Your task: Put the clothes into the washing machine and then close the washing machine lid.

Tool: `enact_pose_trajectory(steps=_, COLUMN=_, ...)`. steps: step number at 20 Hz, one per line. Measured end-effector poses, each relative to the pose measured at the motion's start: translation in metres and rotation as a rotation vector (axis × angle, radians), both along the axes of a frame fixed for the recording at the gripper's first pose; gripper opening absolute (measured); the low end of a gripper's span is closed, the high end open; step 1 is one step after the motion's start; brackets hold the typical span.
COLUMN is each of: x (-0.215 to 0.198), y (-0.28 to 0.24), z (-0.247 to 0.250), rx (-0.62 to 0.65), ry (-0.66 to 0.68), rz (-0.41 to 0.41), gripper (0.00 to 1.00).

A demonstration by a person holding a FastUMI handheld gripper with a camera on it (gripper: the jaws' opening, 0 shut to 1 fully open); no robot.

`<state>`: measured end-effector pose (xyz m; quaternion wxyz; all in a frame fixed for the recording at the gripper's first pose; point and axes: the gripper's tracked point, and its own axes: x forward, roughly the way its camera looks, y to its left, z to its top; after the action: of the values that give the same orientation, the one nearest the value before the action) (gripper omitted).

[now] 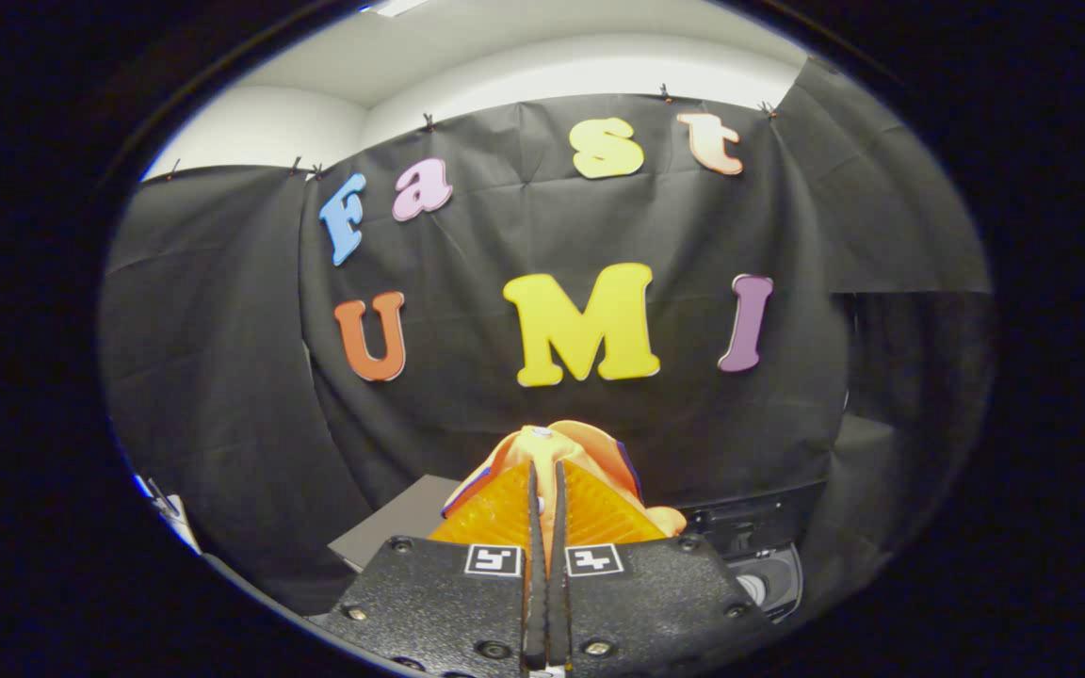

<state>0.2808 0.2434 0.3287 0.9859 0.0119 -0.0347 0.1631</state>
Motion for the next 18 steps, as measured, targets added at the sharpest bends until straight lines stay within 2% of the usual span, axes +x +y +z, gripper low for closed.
enact_pose_trajectory(steps=6, x=-0.004, y=-0.081, z=0.033, rx=0.027, ry=-0.063, rz=-0.118, gripper=0.04)
enact_pose_trajectory(steps=11, x=0.022, y=-0.143, z=0.031, rx=0.053, ry=-0.041, rz=-0.184, gripper=0.04)
enact_pose_trajectory(steps=18, x=0.067, y=-0.173, z=0.028, rx=0.055, ry=-0.007, rz=-0.163, gripper=0.04)
